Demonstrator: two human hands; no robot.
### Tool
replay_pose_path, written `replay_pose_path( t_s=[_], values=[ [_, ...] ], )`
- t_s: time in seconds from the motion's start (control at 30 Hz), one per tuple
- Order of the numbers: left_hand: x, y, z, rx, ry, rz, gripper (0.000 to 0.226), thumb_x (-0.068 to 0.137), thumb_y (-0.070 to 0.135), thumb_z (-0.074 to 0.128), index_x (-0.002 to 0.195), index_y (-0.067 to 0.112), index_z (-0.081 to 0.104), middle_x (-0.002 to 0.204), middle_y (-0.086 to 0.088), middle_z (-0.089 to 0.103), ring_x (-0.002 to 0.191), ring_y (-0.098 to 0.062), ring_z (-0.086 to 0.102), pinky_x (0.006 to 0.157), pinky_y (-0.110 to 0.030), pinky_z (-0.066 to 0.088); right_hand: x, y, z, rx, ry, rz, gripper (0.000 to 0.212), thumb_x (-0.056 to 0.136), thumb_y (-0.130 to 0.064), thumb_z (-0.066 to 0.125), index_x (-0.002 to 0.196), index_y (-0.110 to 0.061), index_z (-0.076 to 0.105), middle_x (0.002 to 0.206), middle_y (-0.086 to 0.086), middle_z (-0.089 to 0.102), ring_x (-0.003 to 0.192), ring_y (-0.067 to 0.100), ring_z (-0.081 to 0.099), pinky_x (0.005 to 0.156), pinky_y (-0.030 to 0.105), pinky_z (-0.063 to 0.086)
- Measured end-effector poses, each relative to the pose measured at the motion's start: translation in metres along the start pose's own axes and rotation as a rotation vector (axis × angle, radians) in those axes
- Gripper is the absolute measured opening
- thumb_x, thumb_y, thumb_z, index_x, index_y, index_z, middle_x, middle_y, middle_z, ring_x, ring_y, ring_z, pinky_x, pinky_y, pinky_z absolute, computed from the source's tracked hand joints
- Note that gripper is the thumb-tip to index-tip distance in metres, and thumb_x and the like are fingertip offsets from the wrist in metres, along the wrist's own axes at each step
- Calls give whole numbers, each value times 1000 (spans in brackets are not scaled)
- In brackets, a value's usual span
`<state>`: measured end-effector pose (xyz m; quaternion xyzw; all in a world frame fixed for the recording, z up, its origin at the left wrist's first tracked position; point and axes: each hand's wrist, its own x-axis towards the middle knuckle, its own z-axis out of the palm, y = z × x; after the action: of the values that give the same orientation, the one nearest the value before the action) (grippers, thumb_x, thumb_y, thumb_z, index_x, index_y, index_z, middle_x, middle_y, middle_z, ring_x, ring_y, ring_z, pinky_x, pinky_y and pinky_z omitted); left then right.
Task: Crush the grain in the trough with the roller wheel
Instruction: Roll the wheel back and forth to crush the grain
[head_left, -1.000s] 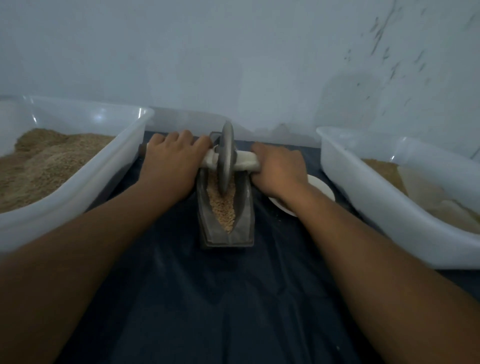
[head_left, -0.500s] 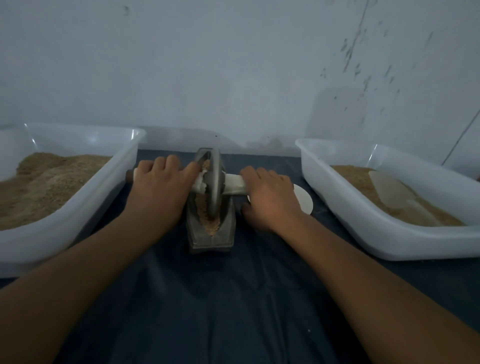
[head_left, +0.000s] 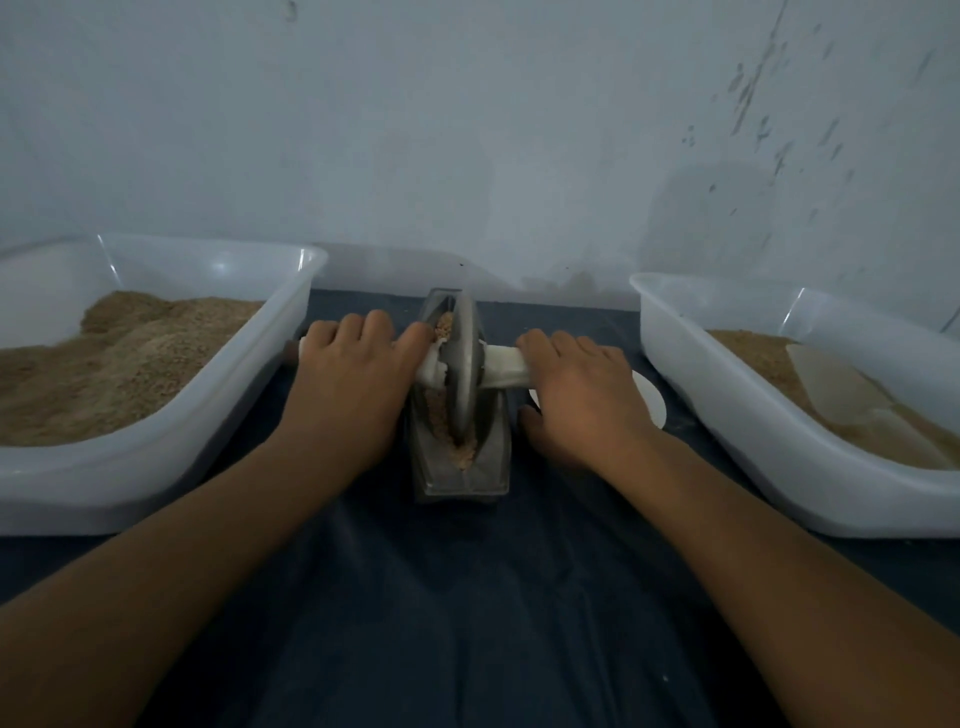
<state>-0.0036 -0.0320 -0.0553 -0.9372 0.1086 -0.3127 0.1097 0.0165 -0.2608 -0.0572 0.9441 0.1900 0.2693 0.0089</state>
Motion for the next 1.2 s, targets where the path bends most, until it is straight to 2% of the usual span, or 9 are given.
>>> replay_pose_path(
  t_s=[0.1, 0.33, 0.47, 0.53, 0.7, 0.87, 1.07, 1.2],
  values=[
    [12, -4, 8, -19, -1, 7, 54, 80, 34, 70, 127, 26, 46, 108, -4, 54, 98, -27, 55, 85, -41, 43, 12, 4, 8, 7, -12, 9, 45, 83, -38, 66, 120, -21, 48, 102, 0, 56, 94, 26, 55, 74, 37, 28],
    [31, -15, 27, -60, -12, -9, 60, 81, 28, 73, 133, 29, 42, 107, -4, 59, 95, -28, 60, 81, -42, 44, 42, 8, 17, -32, -40, -1, 37, 85, -43, 65, 111, -23, 48, 88, -5, 50, 84, 26, 57, 68, 38, 30],
    [48, -17, 34, -67, -31, -49, 66, 83, 29, 73, 138, 32, 38, 108, -9, 56, 83, -28, 63, 71, -37, 39, 61, 14, 19, 5, -122, 21, 34, 86, -41, 65, 111, -24, 49, 96, -1, 63, 84, 28, 61, 68, 37, 34],
    [57, -16, 38, -62, -30, -65, 65, 86, 28, 70, 141, 33, 36, 110, -10, 55, 82, -28, 64, 72, -37, 40, 68, 17, 20, 30, -164, 44, 35, 85, -40, 67, 112, -25, 50, 95, 0, 64, 81, 27, 59, 66, 36, 38],
    [72, -21, 45, -64, -31, -84, 66, 89, 34, 67, 146, 36, 32, 115, -9, 58, 87, -30, 66, 69, -34, 35, 82, 21, 23, 37, -192, 83, 25, 82, -41, 66, 101, -32, 54, 81, -7, 52, 75, 22, 49, 58, 31, 33],
    [81, -24, 50, -61, -36, -102, 68, 90, 32, 67, 146, 39, 29, 116, -5, 61, 89, -28, 67, 60, -32, 30, 99, 22, 25, 4, -245, 67, 18, 82, -39, 66, 96, -34, 56, 90, -5, 60, 78, 21, 54, 53, 28, 31],
    [79, -25, 53, -105, -43, -133, 66, 88, 24, 68, 143, 36, 34, 115, -4, 62, 89, -27, 66, 54, -30, 25, 108, 21, 28, -26, -206, 58, 19, 82, -40, 67, 100, -35, 60, 93, -4, 64, 77, 21, 52, 58, 29, 37],
    [73, -19, 50, -56, 3, -116, 59, 87, 29, 68, 139, 32, 39, 114, -3, 63, 89, -28, 67, 67, -33, 34, 93, 21, 33, 3, -139, 93, 14, 81, -38, 65, 93, -35, 58, 82, -7, 59, 69, 19, 48, 50, 26, 25]
  ],
)
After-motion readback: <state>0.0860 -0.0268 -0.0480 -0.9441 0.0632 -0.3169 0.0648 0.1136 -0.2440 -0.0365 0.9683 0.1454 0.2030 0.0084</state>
